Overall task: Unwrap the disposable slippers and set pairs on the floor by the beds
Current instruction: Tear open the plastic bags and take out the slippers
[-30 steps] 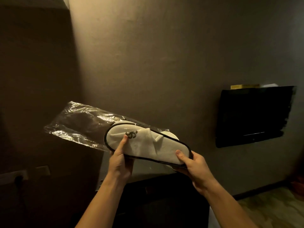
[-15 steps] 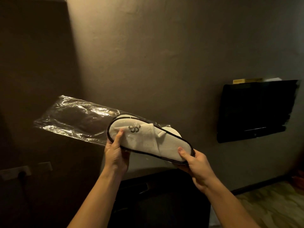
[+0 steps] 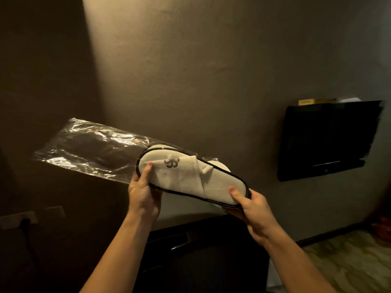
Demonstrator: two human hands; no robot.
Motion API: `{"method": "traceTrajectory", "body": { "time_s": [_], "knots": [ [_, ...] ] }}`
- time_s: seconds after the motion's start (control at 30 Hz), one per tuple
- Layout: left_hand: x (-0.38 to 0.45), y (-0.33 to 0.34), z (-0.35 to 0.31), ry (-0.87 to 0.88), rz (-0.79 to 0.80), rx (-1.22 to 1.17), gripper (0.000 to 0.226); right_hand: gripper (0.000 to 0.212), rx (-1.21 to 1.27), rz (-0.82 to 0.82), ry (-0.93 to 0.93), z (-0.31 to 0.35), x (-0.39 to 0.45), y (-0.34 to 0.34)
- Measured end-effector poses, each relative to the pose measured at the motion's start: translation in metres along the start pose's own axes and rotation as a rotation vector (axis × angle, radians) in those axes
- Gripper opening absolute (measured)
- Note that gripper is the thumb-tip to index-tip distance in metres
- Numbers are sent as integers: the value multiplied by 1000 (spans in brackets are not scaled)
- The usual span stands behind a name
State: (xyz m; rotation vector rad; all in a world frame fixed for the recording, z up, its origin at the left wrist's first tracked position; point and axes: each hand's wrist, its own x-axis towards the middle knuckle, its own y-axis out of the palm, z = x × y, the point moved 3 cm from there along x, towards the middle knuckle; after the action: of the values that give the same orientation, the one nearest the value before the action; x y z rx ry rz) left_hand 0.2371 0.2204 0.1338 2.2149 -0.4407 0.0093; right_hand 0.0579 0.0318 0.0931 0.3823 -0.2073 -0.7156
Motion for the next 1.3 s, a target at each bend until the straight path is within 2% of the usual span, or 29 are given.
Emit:
{"method": "traceTrajectory", "body": {
  "time_s": [0.07, 0.13, 0.23, 0.3, 0.4, 0.5, 0.63, 0.77, 0.87, 0.9, 0.93, 1.03, 1.1, 1.17, 1.23, 1.27, 1.3],
  "knots": [
    [8, -6, -12, 24, -18, -33, 19, 24, 3, -9, 4, 5, -1, -9],
    [15, -15, -25, 37, -58, -67, 17, 22, 32, -23, -10, 12, -2, -20],
    [23, -31, -32, 67, -122, -76, 24, 17, 118, -63, -20, 22, -3, -32],
    [21, -33, -23, 64, -127, 5, 31, 20, 170, -68, -3, 26, -4, -33],
    [7, -22, 0, 1, -55, 143, 50, 29, 201, -39, 27, 25, -7, -18],
    [-18, -2, 24, -79, 54, 132, 59, 32, 208, -10, 56, 13, -12, 10],
    [-43, 15, 44, -155, 69, 56, 47, 31, 210, -16, 65, -7, -18, 42],
    [-63, 22, 32, -282, 176, -172, 29, 35, 284, -13, 62, -17, -20, 55],
    [-71, 31, 29, -304, 177, -44, 42, 35, 327, -22, 60, -26, -23, 65],
    [-71, 33, 31, -284, 146, 34, 33, 33, 329, -19, 68, -30, -25, 68],
    [-73, 35, 30, -245, 93, 98, 27, 31, 321, -6, 80, -33, -27, 70],
    [-63, 22, 27, -121, -40, 262, 38, 28, 142, 54, 77, -37, -34, 69],
    [-58, 14, 17, -98, -13, 322, 38, 33, -154, 12, -89, -26, -32, 59],
    [-54, 9, 8, -159, 70, 328, 33, 43, -321, -53, -218, -11, -27, 49],
    [-51, 5, 3, -258, 148, 317, 33, 60, -307, 49, -139, 0, -20, 51],
    [-50, 2, 2, -305, 171, 325, 35, 63, -282, 136, -40, 1, -17, 56],
    [-50, 0, 2, -344, 187, 342, 35, 57, -283, 219, 55, 1, -16, 62]
  ]
}}
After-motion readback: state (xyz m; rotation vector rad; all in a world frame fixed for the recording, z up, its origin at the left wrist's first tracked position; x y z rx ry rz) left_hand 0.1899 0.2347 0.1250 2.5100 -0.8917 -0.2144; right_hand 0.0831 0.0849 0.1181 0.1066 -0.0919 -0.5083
